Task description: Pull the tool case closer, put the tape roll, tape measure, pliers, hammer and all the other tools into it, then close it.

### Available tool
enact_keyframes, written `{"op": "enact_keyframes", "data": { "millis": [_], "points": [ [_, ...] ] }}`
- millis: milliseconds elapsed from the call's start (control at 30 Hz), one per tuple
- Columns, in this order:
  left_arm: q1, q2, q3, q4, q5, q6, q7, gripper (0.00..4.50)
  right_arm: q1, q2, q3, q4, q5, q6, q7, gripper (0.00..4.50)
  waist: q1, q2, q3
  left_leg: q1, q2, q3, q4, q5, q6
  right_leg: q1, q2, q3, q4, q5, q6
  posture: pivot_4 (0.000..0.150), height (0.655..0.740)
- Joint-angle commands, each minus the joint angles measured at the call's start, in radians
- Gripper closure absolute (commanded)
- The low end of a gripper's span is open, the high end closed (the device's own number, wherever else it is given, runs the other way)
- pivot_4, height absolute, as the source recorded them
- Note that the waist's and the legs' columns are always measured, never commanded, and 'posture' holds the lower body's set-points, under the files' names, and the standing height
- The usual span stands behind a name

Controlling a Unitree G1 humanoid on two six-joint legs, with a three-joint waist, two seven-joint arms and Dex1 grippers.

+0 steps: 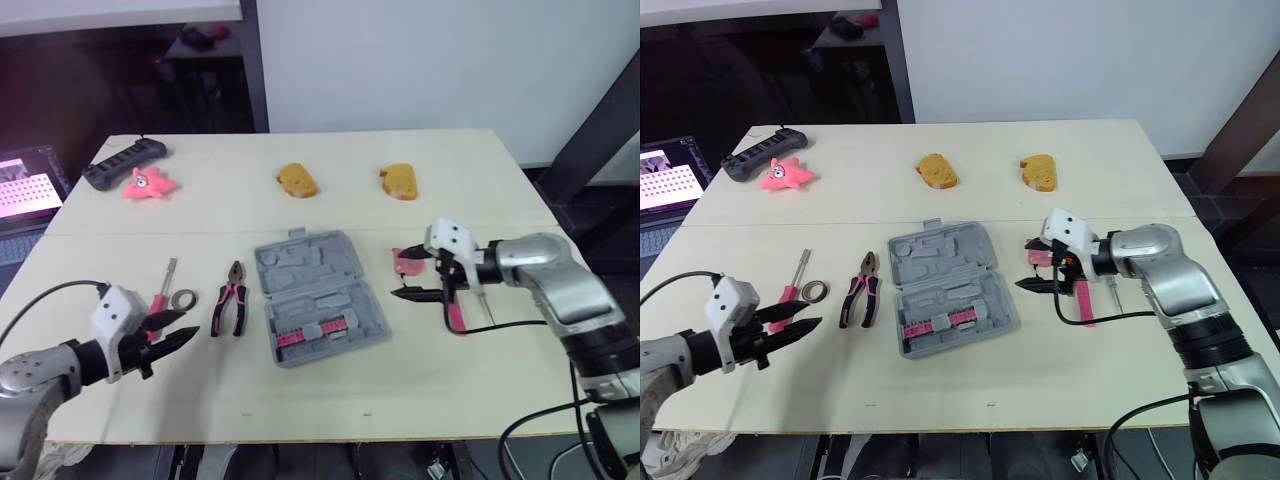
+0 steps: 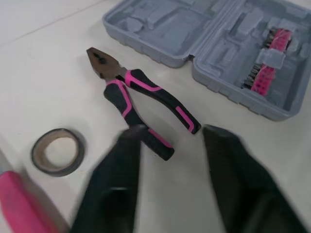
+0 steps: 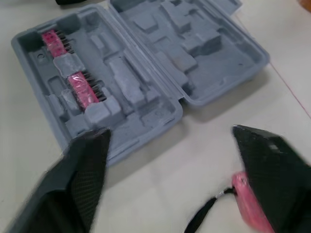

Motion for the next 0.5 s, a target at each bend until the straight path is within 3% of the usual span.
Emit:
{"op": "enact_keyframes", "data": {
  "millis": [33, 167, 500],
  "points": [
    [-0.059, 0.005, -0.037, 0.042, 0.038, -0.033, 0.020, 4.50, -0.061, 0.027, 0.019, 0.085, -0.068, -0.093, -0.011, 2.39, 0.000, 0.000, 0.000, 0.000, 0.000, 0.000, 0.000, 0.000, 0.000, 0.000, 0.000, 0.000, 0.000, 0.000, 0.000, 0.150, 0.7398],
    [-0.175, 0.015, -0.129, 0.124, 0.037, 0.000, -0.031, 4.50, -0.117, 0.061, 0.061, 0.213, -0.121, -0.230, 0.042, 4.47, -0.001, 0.000, 0.000, 0.000, 0.000, 0.000, 0.000, 0.000, 0.000, 0.000, 0.000, 0.000, 0.000, 0.000, 0.000, 0.150, 0.7398],
    [-0.463, -0.054, -0.371, 0.399, 0.169, -0.046, -0.066, 4.50, -0.305, 0.218, 0.171, 0.708, -0.355, -0.579, -0.051, 4.47, -0.006, 0.000, 0.000, 0.000, 0.000, -0.001, 0.000, 0.000, 0.000, -0.001, 0.000, -0.001, 0.001, 0.001, -0.001, 0.150, 0.7398]
  ]
}}
